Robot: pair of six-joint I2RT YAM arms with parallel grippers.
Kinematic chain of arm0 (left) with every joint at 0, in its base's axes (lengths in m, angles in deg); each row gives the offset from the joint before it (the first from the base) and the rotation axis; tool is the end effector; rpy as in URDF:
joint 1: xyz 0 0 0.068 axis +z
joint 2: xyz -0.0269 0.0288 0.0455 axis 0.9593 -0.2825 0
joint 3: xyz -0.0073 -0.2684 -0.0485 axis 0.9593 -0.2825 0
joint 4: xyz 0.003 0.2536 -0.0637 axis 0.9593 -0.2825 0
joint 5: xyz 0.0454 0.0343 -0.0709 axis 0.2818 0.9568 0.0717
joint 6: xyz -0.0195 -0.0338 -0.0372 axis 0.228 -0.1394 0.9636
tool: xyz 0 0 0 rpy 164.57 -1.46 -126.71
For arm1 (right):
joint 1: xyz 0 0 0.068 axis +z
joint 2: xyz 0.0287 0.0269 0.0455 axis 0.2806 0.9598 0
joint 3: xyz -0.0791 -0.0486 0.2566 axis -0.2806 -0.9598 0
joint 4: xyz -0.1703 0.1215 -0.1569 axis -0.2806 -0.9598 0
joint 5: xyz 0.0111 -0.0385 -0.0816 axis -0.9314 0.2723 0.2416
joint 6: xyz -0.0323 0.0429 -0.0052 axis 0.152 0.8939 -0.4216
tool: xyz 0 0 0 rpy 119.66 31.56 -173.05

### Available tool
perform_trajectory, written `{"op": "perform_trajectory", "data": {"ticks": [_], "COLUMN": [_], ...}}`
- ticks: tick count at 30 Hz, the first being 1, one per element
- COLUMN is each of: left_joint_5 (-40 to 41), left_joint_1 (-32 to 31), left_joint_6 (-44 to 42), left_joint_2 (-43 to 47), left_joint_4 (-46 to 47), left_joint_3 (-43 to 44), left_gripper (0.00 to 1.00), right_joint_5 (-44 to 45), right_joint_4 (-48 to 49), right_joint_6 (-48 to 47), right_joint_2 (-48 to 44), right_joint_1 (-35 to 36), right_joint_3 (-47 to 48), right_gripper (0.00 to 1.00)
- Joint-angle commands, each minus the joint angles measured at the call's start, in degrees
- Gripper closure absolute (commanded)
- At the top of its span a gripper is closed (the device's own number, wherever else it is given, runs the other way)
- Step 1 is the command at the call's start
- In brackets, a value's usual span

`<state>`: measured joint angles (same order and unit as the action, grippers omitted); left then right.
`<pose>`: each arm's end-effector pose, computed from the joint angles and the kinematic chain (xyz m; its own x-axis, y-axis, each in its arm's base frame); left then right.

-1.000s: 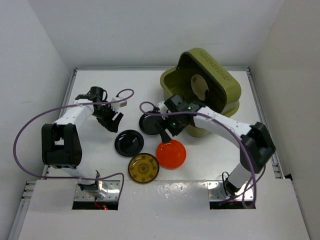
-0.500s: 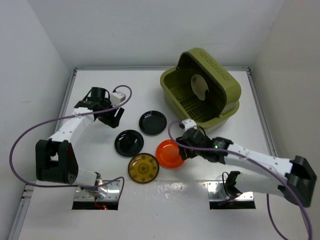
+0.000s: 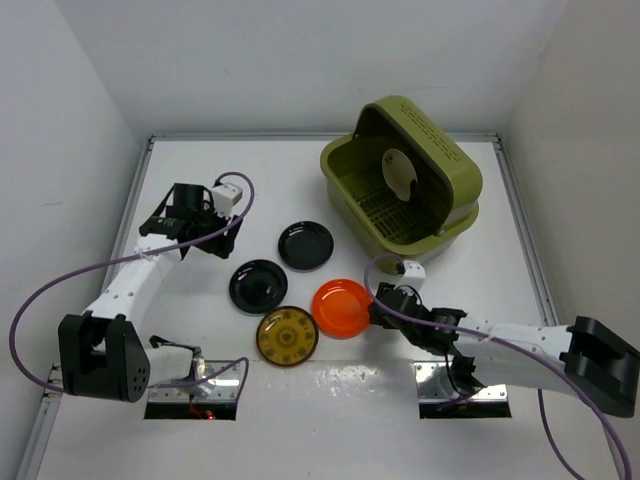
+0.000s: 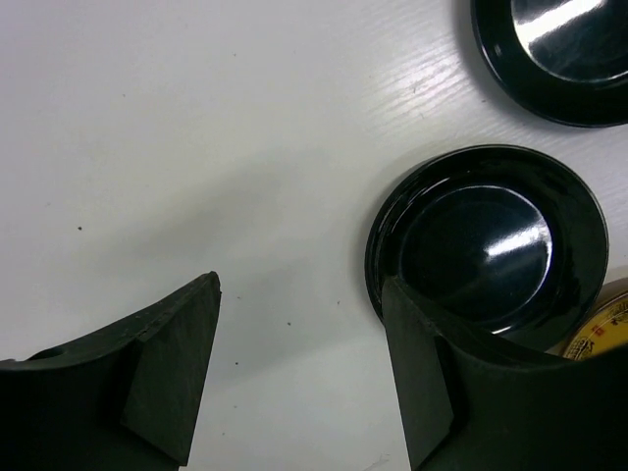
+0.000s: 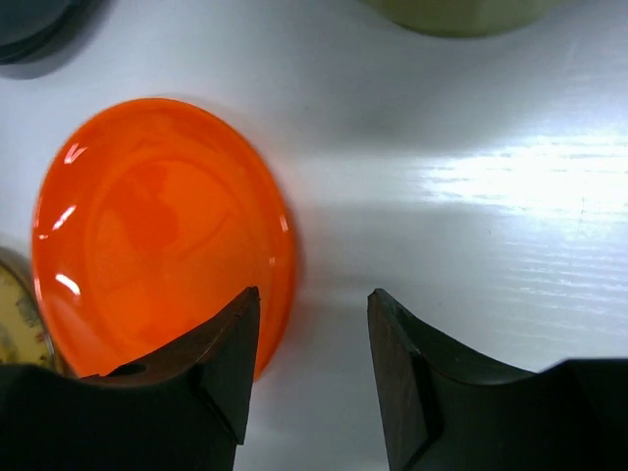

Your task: Load the plates into the dish rack

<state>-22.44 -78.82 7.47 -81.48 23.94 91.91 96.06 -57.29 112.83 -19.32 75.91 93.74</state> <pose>0.2518 -0.0277 0.2590 -0.7177 0.2993 -0.6288 0.3492 0.9359 0.0469 0.1009 0.1351 0.1370 -0.6673 0.3471 -0.6590 0.0737 0.9112 0.4053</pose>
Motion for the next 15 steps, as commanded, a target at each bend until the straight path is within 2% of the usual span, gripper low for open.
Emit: {"op": "perform_trajectory", "data": {"ticks": [1, 2, 6, 7, 11, 15], "left_joint_5": [-0.16, -0.16, -0.16, -0.77, -2.44, -2.97], "left_joint_1": [-0.57, -0.57, -0.04, -0.04, 0.49, 1.02], "left_joint_6": [1.70, 1.70, 2.22, 2.22, 2.75, 2.75], "left_joint_2": [3.04, 3.04, 4.18, 4.18, 4.18, 4.71], "left_joint_4": [1.92, 1.92, 1.92, 1.92, 1.92, 1.92], "left_joint_3": [-0.13, -0.13, 0.40, 0.40, -0.13, -0.13], "left_gripper": [0.29, 0.29, 0.29, 0.29, 0.29, 0.29], "right_joint_5": [3.62, 1.78, -2.10, -4.19, -6.23, -8.08], "right_joint_4": [10.93, 15.75, 22.73, 27.27, 32.58, 32.06], "right_joint_6": [6.69, 5.30, 5.99, 5.99, 5.11, 4.58], "right_joint_2": [0.53, 0.71, 2.73, 3.16, 4.14, 4.93], "right_joint_1": [0.24, 0.33, 0.06, 0.06, -0.46, -0.55], "right_joint_3": [-5.10, -6.34, -11.95, -12.84, -16.46, -16.63], "right_gripper": [0.53, 0.53, 0.55, 0.55, 0.58, 0.64]}}
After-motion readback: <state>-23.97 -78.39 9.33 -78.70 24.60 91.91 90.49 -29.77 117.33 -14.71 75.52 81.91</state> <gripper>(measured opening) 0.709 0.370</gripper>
